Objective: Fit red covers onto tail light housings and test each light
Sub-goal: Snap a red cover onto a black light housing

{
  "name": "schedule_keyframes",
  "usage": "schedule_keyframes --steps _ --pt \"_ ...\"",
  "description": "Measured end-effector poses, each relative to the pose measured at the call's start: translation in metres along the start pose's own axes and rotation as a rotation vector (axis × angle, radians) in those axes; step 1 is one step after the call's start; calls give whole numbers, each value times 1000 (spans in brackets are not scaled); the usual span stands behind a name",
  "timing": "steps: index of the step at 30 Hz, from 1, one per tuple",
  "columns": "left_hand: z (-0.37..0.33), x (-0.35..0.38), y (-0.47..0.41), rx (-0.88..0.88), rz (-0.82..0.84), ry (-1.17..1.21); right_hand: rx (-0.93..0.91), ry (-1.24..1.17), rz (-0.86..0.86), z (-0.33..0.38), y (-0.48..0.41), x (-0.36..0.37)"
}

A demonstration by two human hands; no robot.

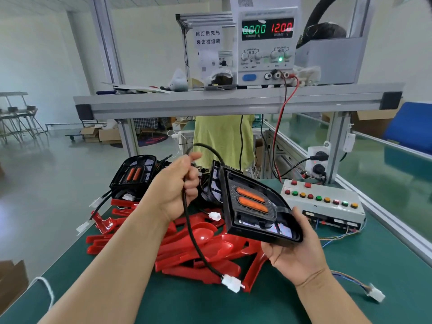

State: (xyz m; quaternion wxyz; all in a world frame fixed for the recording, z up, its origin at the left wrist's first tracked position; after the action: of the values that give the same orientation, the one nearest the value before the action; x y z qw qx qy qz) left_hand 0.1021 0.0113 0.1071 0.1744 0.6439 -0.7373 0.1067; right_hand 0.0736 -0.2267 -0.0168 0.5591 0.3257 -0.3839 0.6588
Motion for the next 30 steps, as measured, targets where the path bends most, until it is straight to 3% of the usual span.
schedule_keyframes --steps 4,10,15,18,24,30 --pt "-4 12 5 170 55 333 75 -59 102 -6 7 16" --pt "-12 32 16 338 93 417 195 -30 233 -22 17 35" --pt "-8 32 14 213 279 631 235 35 243 -31 19 36" --pt "13 26 13 87 270 717 174 66 221 -28 16 31" --pt "54 11 21 -322 332 634 -53 -19 118 -9 6 21" --pt "65 5 10 -334 25 5 -170 27 -59 7 -2 14"
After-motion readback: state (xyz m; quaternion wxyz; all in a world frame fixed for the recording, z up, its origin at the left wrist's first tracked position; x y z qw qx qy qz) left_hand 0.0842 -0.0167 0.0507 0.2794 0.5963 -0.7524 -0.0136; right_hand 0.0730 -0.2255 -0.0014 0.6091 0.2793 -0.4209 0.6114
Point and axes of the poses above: each hand's wrist, its own y-axis away from the middle knuckle, its own x-axis out of the palm, z = x × y, the point moved 1 cm from there along -y, towards the middle knuckle, and after that the axes turned 12 degrees about -x, right-handed, at the moved point
